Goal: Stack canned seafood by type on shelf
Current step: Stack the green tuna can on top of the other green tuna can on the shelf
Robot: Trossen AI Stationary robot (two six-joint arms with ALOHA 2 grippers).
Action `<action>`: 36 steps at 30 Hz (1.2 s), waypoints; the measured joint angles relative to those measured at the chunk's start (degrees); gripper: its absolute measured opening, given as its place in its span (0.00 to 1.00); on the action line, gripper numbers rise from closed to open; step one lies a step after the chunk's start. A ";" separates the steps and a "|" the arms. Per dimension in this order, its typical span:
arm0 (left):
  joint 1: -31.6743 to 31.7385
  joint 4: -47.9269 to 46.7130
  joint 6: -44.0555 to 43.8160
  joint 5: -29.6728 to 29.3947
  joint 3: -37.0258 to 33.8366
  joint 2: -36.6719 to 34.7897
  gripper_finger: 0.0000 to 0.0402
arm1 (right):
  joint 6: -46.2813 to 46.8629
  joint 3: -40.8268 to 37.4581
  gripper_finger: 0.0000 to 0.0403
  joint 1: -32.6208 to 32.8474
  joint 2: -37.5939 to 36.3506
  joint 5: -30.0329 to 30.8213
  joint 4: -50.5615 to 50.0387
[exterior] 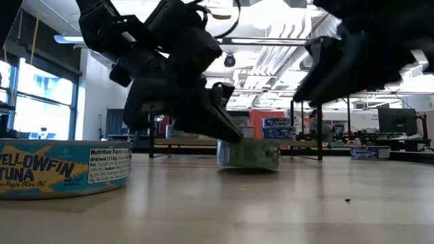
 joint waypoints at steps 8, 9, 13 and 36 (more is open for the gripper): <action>0.63 7.49 -4.72 1.87 -5.33 -3.15 0.00 | -4.03 0.00 0.63 -0.05 10.05 12.48 1.35; 0.89 9.41 -5.80 2.64 -6.63 -3.57 0.00 | -4.93 -0.02 0.63 0.03 11.25 14.37 2.65; 2.02 17.90 -8.89 3.51 -11.41 -4.79 0.00 | -12.11 0.00 0.63 -0.39 15.15 16.54 9.30; 3.80 35.35 -13.50 0.76 -19.11 -4.70 0.00 | -24.47 -0.13 0.44 -13.15 17.62 -4.58 28.95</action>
